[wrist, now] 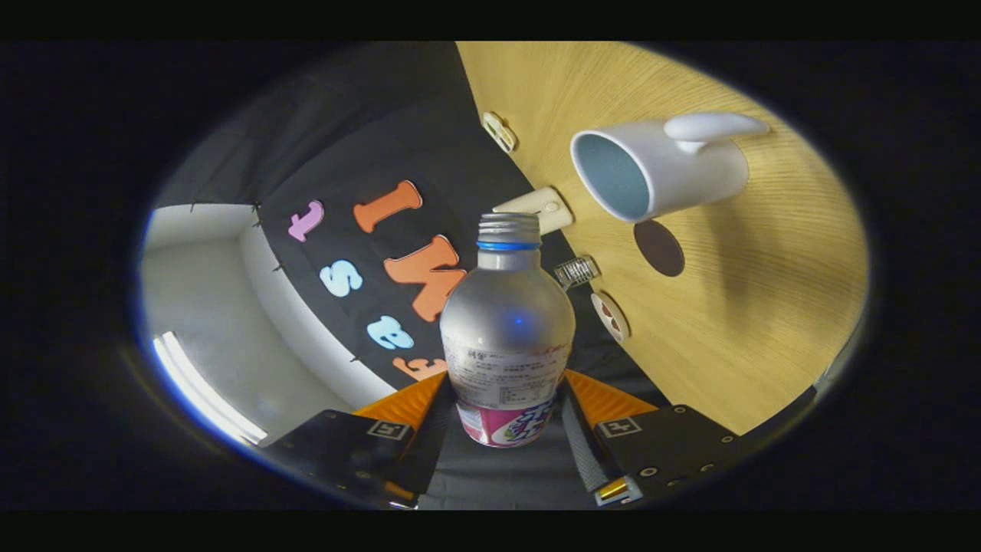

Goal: Take the bottle from table, then pour the juice into the cup, finally place the bottle on the coaster

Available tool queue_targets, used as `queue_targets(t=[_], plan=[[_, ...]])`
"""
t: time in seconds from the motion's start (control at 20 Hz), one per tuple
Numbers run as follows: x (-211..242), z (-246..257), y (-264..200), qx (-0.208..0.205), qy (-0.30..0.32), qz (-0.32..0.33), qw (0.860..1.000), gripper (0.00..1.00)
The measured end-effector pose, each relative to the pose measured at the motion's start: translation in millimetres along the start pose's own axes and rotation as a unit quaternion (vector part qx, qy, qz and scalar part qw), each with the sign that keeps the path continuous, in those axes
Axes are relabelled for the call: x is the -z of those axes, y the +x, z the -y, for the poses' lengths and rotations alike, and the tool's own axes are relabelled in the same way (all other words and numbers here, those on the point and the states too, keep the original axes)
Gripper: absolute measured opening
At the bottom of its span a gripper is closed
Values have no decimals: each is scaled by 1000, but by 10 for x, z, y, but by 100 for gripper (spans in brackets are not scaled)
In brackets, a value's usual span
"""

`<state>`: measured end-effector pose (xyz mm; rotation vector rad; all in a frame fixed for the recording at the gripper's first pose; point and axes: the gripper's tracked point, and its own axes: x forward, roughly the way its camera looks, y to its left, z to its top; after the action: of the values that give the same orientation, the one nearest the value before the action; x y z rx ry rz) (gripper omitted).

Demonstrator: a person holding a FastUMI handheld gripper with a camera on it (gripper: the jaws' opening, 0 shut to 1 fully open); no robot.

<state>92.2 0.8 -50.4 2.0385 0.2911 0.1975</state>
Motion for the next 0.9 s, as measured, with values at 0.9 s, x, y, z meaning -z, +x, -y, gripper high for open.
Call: queue_targets(t=[0.9], plan=[[254,146,6,64,-326,-41,942,73]])
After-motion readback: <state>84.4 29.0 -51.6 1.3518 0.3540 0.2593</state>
